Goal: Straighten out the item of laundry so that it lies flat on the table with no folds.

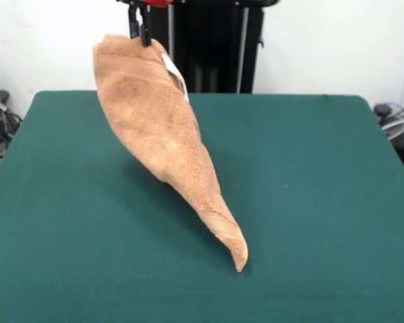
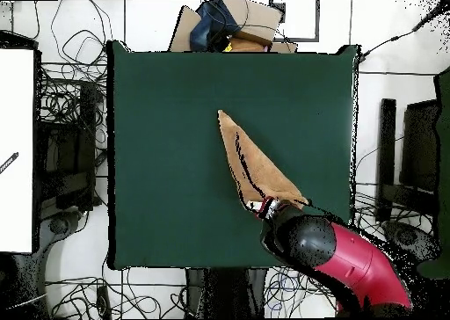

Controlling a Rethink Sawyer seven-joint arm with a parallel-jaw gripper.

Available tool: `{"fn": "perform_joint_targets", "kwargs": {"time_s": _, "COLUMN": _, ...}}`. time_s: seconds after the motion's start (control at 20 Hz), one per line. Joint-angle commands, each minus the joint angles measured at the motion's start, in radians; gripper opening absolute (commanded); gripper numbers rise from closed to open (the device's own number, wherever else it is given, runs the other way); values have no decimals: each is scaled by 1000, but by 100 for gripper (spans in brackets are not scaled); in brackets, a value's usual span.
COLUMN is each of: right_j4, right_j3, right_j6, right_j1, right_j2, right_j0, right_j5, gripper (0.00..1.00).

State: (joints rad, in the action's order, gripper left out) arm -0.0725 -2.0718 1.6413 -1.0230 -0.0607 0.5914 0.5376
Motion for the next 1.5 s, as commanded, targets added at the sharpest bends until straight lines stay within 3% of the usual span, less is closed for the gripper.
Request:
{"fn": "perform_joint_targets", "kwargs": {"time_s": 0.05, "right_j4": 50, "right_j3": -44, "right_j6": 25, "right_j1": -4, "right_j2": -163, "right_j0": 49, "right_j5": -129, "gripper": 0}}
{"fn": "perform_joint_targets", "kwargs": {"time_s": 0.4, "right_j4": 4, "right_j3": -17, "right_j6": 48, "right_j1": 20, "right_j2": -130, "right_j0": 21, "right_j5": -69, "gripper": 0}}
{"fn": "perform_joint_targets", "kwargs": {"time_s": 1.0, "right_j4": 14, "right_j3": -39, "right_j6": 52, "right_j1": 21, "right_j2": -151, "right_j0": 31, "right_j5": -79, "gripper": 0}}
{"fn": "perform_joint_targets", "kwargs": {"time_s": 1.05, "right_j4": 15, "right_j3": -46, "right_j6": 53, "right_j1": 20, "right_j2": -154, "right_j0": 34, "right_j5": -90, "gripper": 100}}
{"fn": "perform_joint_targets", "kwargs": {"time_s": 1.5, "right_j4": 17, "right_j3": -56, "right_j6": 49, "right_j1": 23, "right_j2": -161, "right_j0": 34, "right_j5": -88, "gripper": 100}}
